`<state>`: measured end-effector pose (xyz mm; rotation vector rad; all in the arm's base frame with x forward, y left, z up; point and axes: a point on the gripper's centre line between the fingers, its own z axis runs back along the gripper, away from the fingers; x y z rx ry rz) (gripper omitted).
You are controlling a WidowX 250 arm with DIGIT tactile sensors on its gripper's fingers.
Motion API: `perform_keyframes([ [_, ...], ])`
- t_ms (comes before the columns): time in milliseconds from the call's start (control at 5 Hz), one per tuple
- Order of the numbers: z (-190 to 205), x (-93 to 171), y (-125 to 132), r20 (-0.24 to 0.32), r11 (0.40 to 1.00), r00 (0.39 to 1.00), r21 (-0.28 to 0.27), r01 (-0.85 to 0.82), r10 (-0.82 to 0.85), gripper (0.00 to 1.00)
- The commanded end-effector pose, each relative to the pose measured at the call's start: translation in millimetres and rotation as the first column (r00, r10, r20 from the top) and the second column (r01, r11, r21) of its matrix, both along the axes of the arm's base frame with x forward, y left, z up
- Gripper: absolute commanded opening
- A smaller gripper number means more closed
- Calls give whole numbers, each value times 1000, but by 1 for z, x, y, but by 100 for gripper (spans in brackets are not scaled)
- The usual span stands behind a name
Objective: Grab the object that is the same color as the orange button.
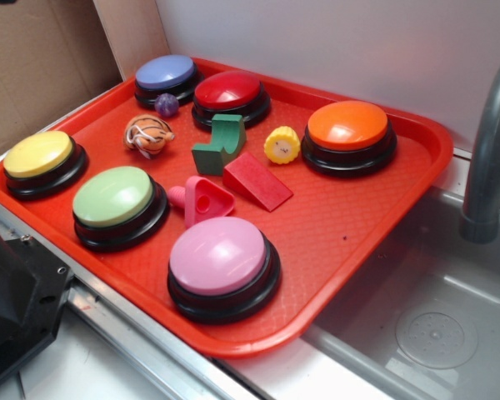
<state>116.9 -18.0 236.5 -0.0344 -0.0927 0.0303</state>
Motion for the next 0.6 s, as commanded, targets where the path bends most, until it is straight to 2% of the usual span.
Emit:
perform_keyframes([
  [0,0,0,0,0,1000,1000,0,0,0,100],
  [400,-19,13,22,-4,944,949,-102,-313,314,100],
])
